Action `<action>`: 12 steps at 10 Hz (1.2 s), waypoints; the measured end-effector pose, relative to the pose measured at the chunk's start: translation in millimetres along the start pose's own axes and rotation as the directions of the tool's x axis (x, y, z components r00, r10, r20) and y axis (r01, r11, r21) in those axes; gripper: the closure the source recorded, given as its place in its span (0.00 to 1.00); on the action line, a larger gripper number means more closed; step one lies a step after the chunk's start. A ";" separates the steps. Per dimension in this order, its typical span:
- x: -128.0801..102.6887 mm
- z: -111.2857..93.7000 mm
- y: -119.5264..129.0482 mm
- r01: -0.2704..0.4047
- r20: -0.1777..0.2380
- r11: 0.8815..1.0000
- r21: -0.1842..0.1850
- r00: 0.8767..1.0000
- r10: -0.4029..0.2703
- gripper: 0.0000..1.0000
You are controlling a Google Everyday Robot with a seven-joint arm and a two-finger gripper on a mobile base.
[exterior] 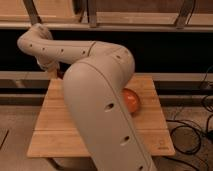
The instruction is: Place the pepper in the ceramic cup
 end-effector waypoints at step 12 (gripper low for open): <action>95.7 59.2 42.4 -0.027 0.481 0.998 -0.057 0.875 0.051 1.00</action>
